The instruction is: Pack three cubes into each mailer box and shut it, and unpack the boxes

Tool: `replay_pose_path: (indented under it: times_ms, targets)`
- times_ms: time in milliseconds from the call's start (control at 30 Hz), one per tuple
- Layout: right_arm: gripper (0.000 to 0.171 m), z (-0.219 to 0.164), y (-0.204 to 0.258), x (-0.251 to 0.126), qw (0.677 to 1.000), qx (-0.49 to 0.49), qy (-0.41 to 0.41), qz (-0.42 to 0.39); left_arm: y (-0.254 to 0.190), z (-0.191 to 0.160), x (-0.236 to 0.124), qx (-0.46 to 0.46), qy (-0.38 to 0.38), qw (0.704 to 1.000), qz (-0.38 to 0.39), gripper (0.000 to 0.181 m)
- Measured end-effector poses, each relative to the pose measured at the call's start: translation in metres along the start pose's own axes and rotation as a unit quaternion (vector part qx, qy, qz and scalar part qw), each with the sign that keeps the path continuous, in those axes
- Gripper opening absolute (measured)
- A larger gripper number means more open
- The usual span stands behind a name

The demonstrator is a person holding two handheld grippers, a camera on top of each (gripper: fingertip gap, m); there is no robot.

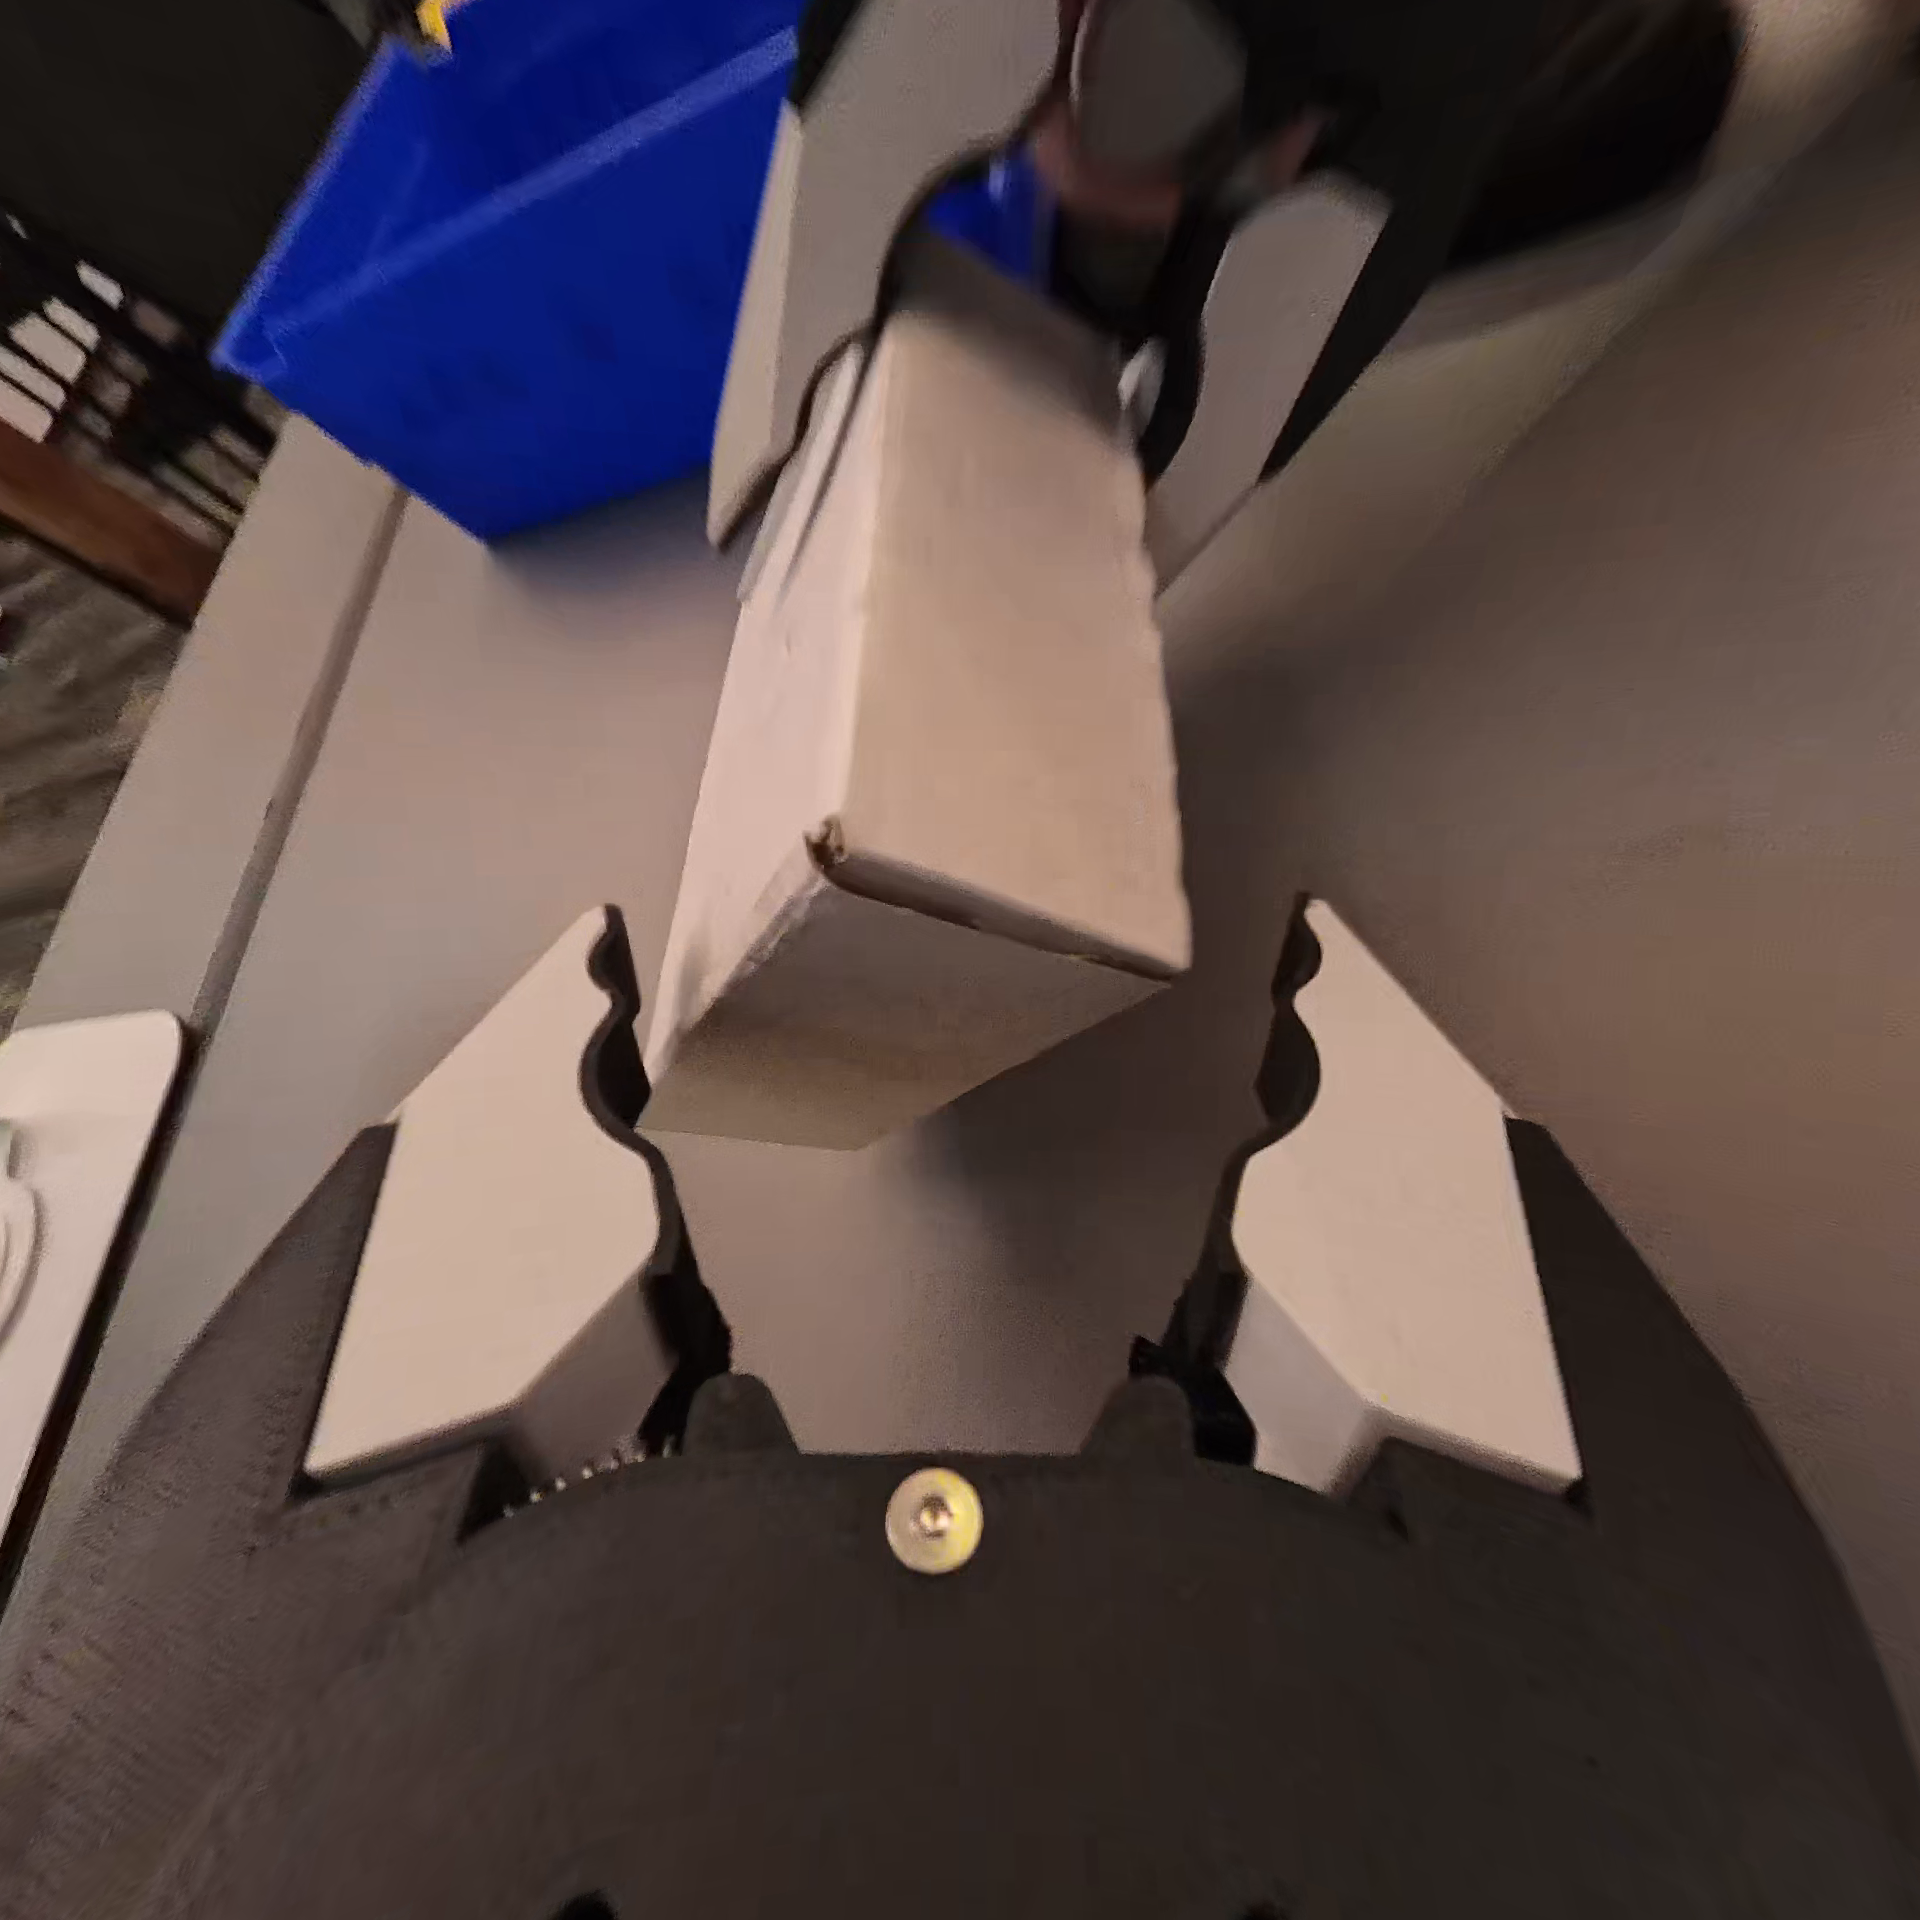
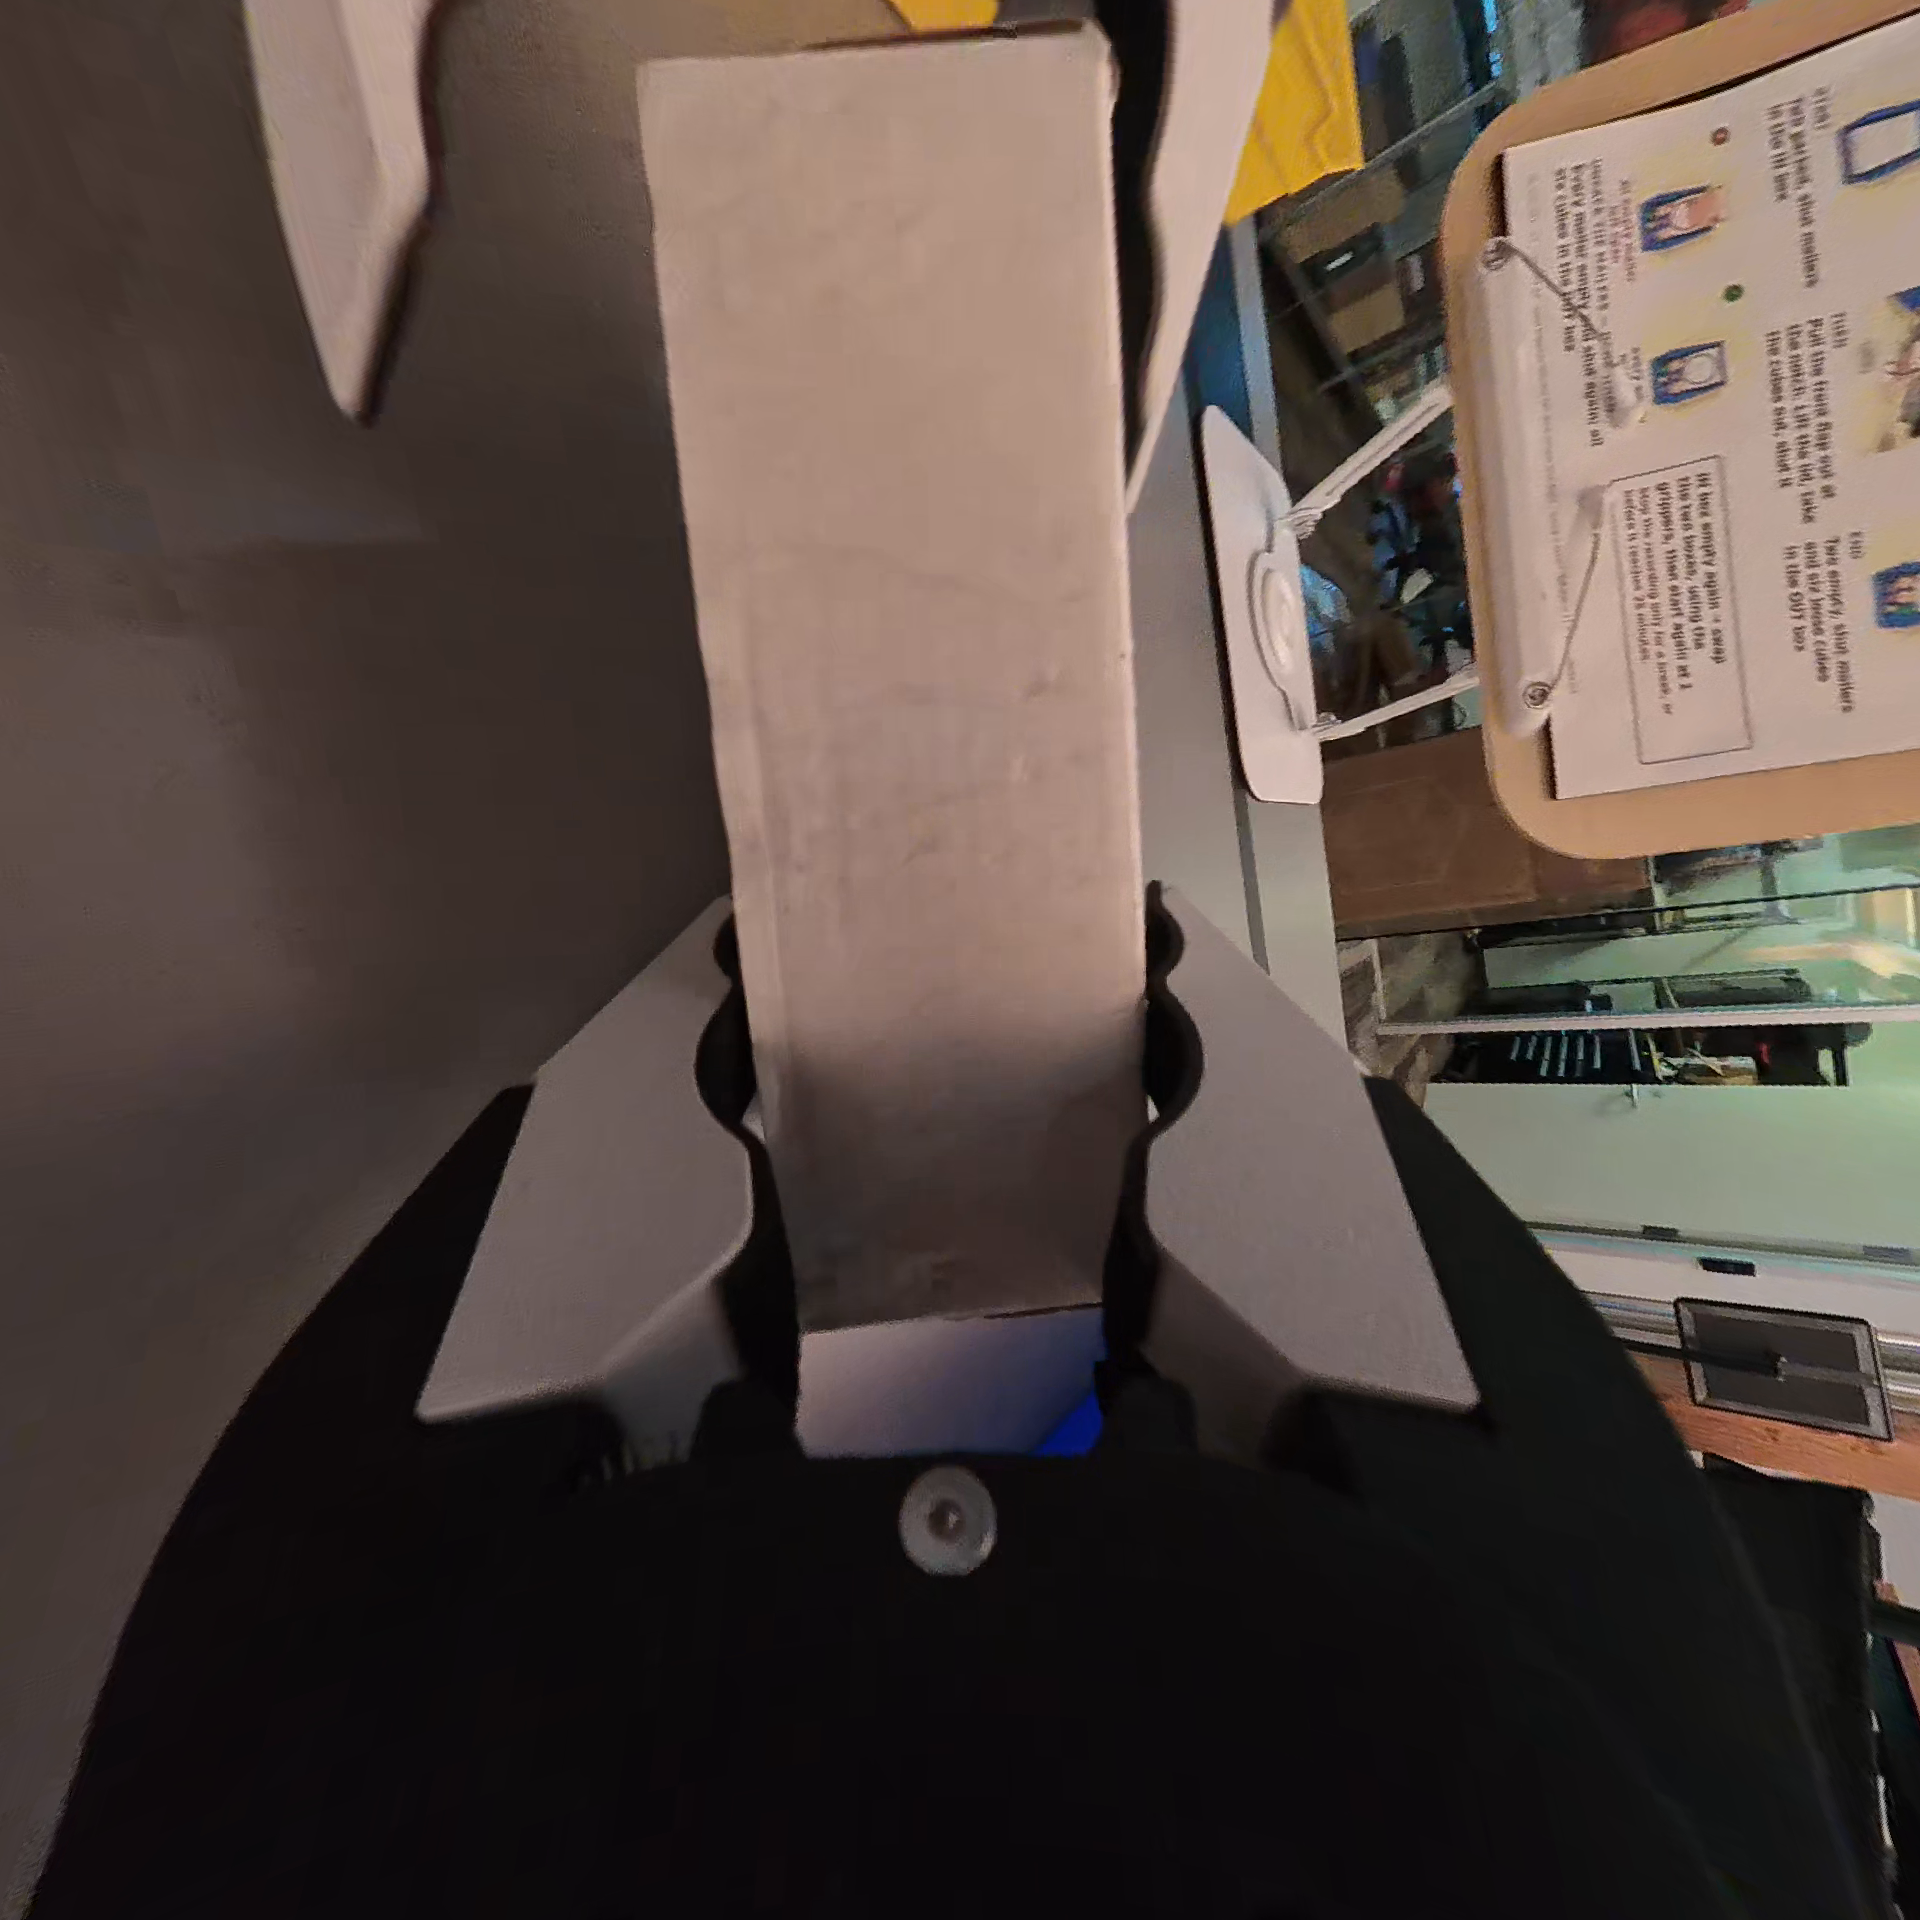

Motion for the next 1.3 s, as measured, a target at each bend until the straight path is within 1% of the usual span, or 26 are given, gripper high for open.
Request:
replay_pose_path:
  times_ms: [100, 133, 233, 267, 300, 367, 400, 467, 500, 533, 567, 600, 667, 733, 767, 833, 900, 967, 1000, 1033, 1100, 1133, 1167, 1200, 1300]
  targets:
    - [0.073, 0.0, 0.001, 0.002, 0.999, -0.006, 0.02, 0.024, 0.007, -0.021, 0.018, 0.027, 0.039, 0.999, 0.022, 0.108]
    - [0.074, 0.0, 0.003, 0.002, 0.999, -0.011, 0.028, 0.032, 0.011, -0.024, 0.022, 0.039, 0.041, 0.997, 0.043, 0.093]
    - [0.074, -0.004, 0.008, 0.001, 0.997, -0.012, 0.056, 0.054, 0.01, -0.026, 0.027, 0.058, 0.023, 0.995, 0.072, 0.089]
    - [0.074, -0.002, 0.01, 0.0, 0.996, 0.0, 0.06, 0.064, 0.009, -0.027, 0.026, 0.066, 0.032, 0.995, 0.072, 0.089]
    - [0.079, 0.001, 0.011, -0.001, 0.996, 0.013, 0.06, 0.063, 0.006, -0.028, 0.027, 0.062, 0.035, 0.995, 0.064, 0.088]
    - [0.093, 0.021, 0.012, -0.005, 0.998, 0.034, 0.025, 0.048, 0.002, -0.026, 0.026, 0.041, 0.02, 0.998, 0.043, 0.088]
    - [0.093, 0.033, 0.012, -0.009, 0.999, 0.034, 0.004, 0.032, 0.002, -0.026, 0.025, 0.037, 0.02, 0.998, 0.036, 0.088]
    - [0.082, 0.059, 0.013, -0.016, 0.999, 0.011, -0.037, -0.009, 0.003, -0.027, 0.024, 0.033, 0.018, 0.999, 0.032, 0.086]
    - [0.074, 0.068, 0.012, -0.018, 0.998, -0.011, -0.049, -0.035, 0.003, -0.027, 0.023, 0.034, 0.019, 0.999, 0.033, 0.086]
    - [0.065, 0.075, 0.012, -0.02, 0.997, -0.032, -0.052, -0.057, 0.003, -0.028, 0.023, 0.034, 0.021, 0.999, 0.034, 0.085]
    - [0.06, 0.08, 0.014, -0.02, 0.995, -0.048, -0.05, -0.068, 0.004, -0.028, 0.023, 0.035, 0.023, 0.998, 0.036, 0.085]
    - [0.057, 0.083, 0.017, -0.018, 0.995, -0.057, -0.042, -0.071, 0.004, -0.029, 0.023, 0.036, 0.024, 0.998, 0.038, 0.084]
    - [0.043, 0.086, 0.025, -0.014, 0.996, -0.064, -0.03, -0.056, 0.004, -0.029, 0.022, 0.043, 0.026, 0.998, 0.043, 0.084]
    - [0.037, 0.09, 0.029, -0.015, 0.996, -0.075, -0.025, -0.05, 0.004, -0.03, 0.022, 0.055, 0.028, 0.997, 0.05, 0.083]
    - [0.03, 0.09, 0.032, -0.014, 0.996, -0.079, -0.017, -0.041, 0.004, -0.03, 0.022, 0.059, 0.029, 0.996, 0.053, 0.082]
    - [0.024, 0.092, 0.035, -0.015, 0.996, -0.08, -0.009, -0.034, 0.004, -0.03, 0.022, 0.061, 0.028, 0.996, 0.054, 0.082]
    - [0.0, 0.098, 0.038, -0.018, 0.996, -0.086, -0.022, -0.031, 0.005, -0.03, 0.022, 0.049, 0.023, 0.997, 0.048, 0.082]
    - [0.0, 0.11, 0.024, -0.024, 0.991, -0.09, -0.046, -0.085, 0.005, -0.03, 0.023, 0.046, 0.023, 0.998, 0.044, 0.082]
    - [0.001, 0.111, 0.023, -0.023, 0.991, -0.091, -0.048, -0.085, 0.005, -0.03, 0.023, 0.049, 0.024, 0.997, 0.045, 0.082]
    - [0.007, 0.109, 0.027, -0.02, 0.993, -0.087, -0.037, -0.066, 0.005, -0.03, 0.023, 0.05, 0.024, 0.997, 0.045, 0.082]
    - [0.032, 0.106, 0.033, -0.015, 0.997, -0.063, -0.025, -0.035, 0.005, -0.03, 0.023, 0.043, 0.025, 0.998, 0.043, 0.082]
    - [0.034, 0.105, 0.035, -0.014, 0.998, -0.056, -0.024, -0.029, 0.006, -0.03, 0.023, 0.041, 0.025, 0.998, 0.042, 0.082]
    - [0.033, 0.104, 0.031, -0.014, 0.997, -0.058, -0.021, -0.045, 0.006, -0.03, 0.023, 0.041, 0.026, 0.998, 0.041, 0.082]
    - [0.029, 0.102, 0.027, -0.014, 0.996, -0.067, -0.018, -0.063, 0.005, -0.03, 0.023, 0.044, 0.026, 0.998, 0.042, 0.082]
    - [0.024, 0.102, 0.029, -0.013, 0.995, -0.07, -0.022, -0.061, 0.006, -0.03, 0.023, 0.04, 0.025, 0.998, 0.039, 0.082]
Point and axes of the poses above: each gripper's, where its closed fingertips meet, x out along the fingers, z out of its top, y = z × x across the jaws, the point moved 2 cm from there along -x, back along the fingers, and after that the axes turned 3 degrees about -y, right-handed, at the moved point
